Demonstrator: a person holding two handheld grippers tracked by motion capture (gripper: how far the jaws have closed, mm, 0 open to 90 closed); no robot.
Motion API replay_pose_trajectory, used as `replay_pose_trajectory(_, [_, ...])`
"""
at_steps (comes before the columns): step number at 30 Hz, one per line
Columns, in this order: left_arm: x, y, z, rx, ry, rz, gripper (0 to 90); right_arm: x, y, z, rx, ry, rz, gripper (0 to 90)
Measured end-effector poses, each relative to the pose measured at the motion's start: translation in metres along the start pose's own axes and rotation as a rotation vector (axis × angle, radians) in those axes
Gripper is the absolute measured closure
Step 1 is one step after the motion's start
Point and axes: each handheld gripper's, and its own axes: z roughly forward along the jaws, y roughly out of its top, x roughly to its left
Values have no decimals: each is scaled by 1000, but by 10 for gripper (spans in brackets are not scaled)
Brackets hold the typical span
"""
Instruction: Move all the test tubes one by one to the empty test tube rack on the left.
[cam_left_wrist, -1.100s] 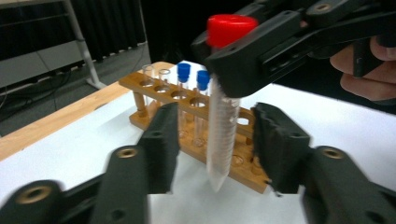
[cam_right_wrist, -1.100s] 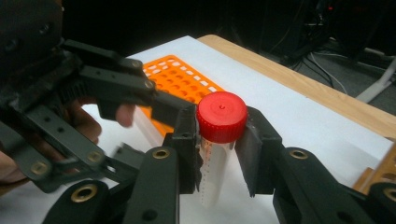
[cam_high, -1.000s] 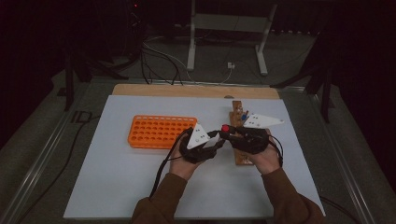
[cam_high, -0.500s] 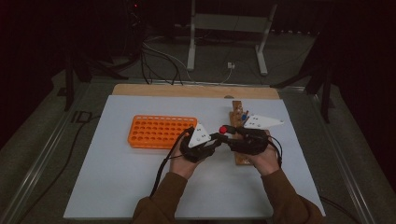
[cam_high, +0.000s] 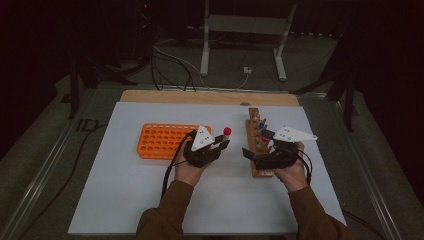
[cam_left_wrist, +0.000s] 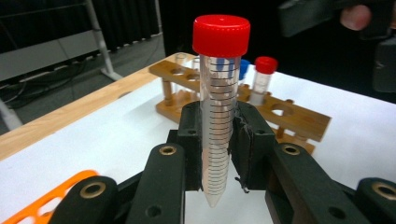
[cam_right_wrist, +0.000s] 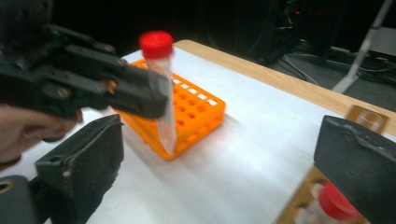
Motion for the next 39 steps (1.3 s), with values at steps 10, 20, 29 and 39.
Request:
replay_pose_trajectory(10, [20,-6,-7,1,67,-17,750,-9,-19,-10,-8,-62,17,2])
replay_pose_trajectory(20, [37,-23,-11,5,123,-65,750,-17,-31,-18,-30,-89,52,2])
replay_pose_trajectory(29, [43,-39,-8,36,143,-88,749,-20,-37,-21,-44,-96,73,3])
replay_pose_trajectory(39, [42,-51,-9,43,134,-111,747,-21,-39,-22,-45,-103,76,3])
